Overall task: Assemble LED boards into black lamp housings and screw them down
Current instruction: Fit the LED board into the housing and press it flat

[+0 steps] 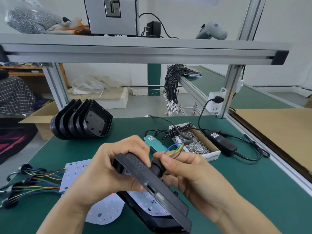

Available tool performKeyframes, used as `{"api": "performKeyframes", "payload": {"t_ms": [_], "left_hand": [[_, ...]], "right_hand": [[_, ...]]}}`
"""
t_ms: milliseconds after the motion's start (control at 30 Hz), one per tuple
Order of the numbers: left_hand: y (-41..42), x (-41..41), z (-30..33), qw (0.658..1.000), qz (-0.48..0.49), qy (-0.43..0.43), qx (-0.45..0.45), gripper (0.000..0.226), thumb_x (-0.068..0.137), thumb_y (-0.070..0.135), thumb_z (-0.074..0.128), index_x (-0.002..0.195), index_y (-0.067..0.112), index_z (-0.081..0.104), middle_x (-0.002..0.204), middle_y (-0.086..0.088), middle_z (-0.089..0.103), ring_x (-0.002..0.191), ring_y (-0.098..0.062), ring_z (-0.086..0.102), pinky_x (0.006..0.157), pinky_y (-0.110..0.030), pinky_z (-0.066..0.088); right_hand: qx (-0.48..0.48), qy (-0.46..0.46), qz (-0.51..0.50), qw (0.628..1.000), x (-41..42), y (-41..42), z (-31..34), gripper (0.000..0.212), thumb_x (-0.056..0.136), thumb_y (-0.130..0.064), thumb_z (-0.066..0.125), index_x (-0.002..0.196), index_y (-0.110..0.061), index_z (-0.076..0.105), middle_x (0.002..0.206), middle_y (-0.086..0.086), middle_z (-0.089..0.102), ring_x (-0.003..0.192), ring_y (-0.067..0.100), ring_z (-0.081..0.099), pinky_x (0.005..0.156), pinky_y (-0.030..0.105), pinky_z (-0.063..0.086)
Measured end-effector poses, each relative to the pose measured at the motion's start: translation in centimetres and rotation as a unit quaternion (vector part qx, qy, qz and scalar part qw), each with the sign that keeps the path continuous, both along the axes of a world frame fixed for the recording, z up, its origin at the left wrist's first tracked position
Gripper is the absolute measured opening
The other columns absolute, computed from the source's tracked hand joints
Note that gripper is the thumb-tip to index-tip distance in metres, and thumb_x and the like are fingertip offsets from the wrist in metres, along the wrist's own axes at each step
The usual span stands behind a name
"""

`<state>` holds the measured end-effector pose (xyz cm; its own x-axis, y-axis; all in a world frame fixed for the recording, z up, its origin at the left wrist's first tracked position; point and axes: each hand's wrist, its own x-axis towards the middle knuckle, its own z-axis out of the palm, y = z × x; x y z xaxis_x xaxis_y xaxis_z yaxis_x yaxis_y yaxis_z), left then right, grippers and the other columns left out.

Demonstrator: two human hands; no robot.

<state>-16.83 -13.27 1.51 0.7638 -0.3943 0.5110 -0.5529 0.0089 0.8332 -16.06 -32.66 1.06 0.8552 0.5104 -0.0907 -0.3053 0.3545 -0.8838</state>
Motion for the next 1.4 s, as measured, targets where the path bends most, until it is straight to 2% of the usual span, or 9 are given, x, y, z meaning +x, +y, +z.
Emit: {"api": "performKeyframes", "payload": {"t_ms": [133,300,433,600,800,967,1100,1267,1400], "left_hand": [[-0.1,0.0,-0.1,1.0,-0.013,0.011,-0.003,0.026,0.059,0.03,0.09,0.077,0.023,0.071,0.083,0.004,0.058,0.076,-0.035,0.057,0.065,-0.031,0.049],[-0.3,0.0,-0.2,1.0,0.024,-0.003,-0.015,0.031,0.058,0.039,0.089,0.074,0.02,0.069,0.08,0.004,0.057,0.069,-0.015,0.051,0.065,-0.017,0.042],[0.0,0.0,0.2,1.0,-0.002,0.002,0.011,0.03,0.059,0.035,0.089,0.075,0.019,0.07,0.081,0.004,0.057,0.068,-0.014,0.052,0.064,-0.019,0.043],[0.2,-0.1,0.2,1.0,-0.008,0.026,-0.006,0.03,0.057,0.03,0.091,0.076,0.018,0.071,0.083,0.0,0.058,0.07,-0.034,0.054,0.066,-0.049,0.046],[0.0,-0.1,0.3,0.999,-0.022,0.031,0.0,0.028,0.059,0.028,0.091,0.078,0.021,0.071,0.084,0.002,0.058,0.079,-0.047,0.058,0.073,-0.046,0.053],[-0.1,-0.1,0.4,1.0,-0.004,-0.002,0.027,0.027,0.057,0.024,0.089,0.076,0.022,0.07,0.082,0.006,0.058,0.07,-0.013,0.054,0.067,-0.019,0.044],[-0.1,-0.1,0.0,1.0,-0.003,0.005,0.019,0.028,0.055,0.023,0.089,0.075,0.021,0.07,0.081,0.004,0.058,0.069,-0.015,0.052,0.065,-0.02,0.041],[0.1,0.0,-0.3,0.999,-0.001,0.026,0.02,0.03,0.056,0.033,0.09,0.074,0.02,0.07,0.081,0.005,0.059,0.064,-0.012,0.053,0.061,-0.018,0.042],[-0.1,0.1,-0.6,0.999,0.027,0.021,0.007,0.03,0.056,0.032,0.091,0.073,0.02,0.069,0.08,0.002,0.057,0.064,-0.029,0.055,0.056,-0.033,0.045]], "right_hand": [[0.005,-0.008,0.015,1.0,-0.4,-0.2,0.6,0.027,0.065,-0.02,0.072,0.086,-0.004,0.078,0.081,0.009,0.073,0.068,0.012,0.069,0.06,0.018,0.054],[-0.011,-0.007,0.0,1.0,-0.5,-0.8,0.7,0.022,0.066,-0.017,0.083,0.083,-0.003,0.078,0.076,0.007,0.072,0.059,0.009,0.066,0.057,0.016,0.052],[-0.004,-0.017,0.007,1.0,-0.6,-0.7,0.5,0.024,0.067,-0.02,0.075,0.084,-0.004,0.078,0.08,0.007,0.073,0.065,0.009,0.067,0.06,0.017,0.053],[0.002,-0.036,-0.005,0.999,-0.7,-0.4,0.5,0.029,0.065,-0.024,0.075,0.086,-0.004,0.078,0.084,0.01,0.073,0.072,0.014,0.069,0.065,0.021,0.054],[-0.009,-0.053,-0.005,0.999,-0.7,-0.2,0.5,0.033,0.066,-0.027,0.075,0.09,-0.005,0.077,0.09,0.011,0.074,0.08,0.016,0.069,0.072,0.026,0.057],[-0.022,-0.052,0.025,0.998,-0.4,-0.9,1.1,0.026,0.071,-0.021,0.073,0.087,-0.001,0.077,0.087,0.012,0.073,0.076,0.015,0.069,0.067,0.021,0.055],[-0.052,-0.075,0.033,0.995,-0.3,-1.2,1.1,0.029,0.071,-0.022,0.072,0.09,-0.001,0.076,0.097,0.015,0.072,0.084,0.018,0.069,0.072,0.025,0.055],[-0.066,-0.08,0.028,0.994,-0.2,-1.0,0.6,0.021,0.065,-0.02,0.078,0.083,-0.01,0.079,0.085,0.005,0.074,0.077,0.012,0.07,0.068,0.022,0.054],[-0.059,-0.077,0.021,0.995,-0.3,-0.6,0.0,0.022,0.064,-0.028,0.08,0.084,-0.017,0.08,0.084,0.0,0.075,0.077,0.009,0.069,0.069,0.02,0.053]]}}
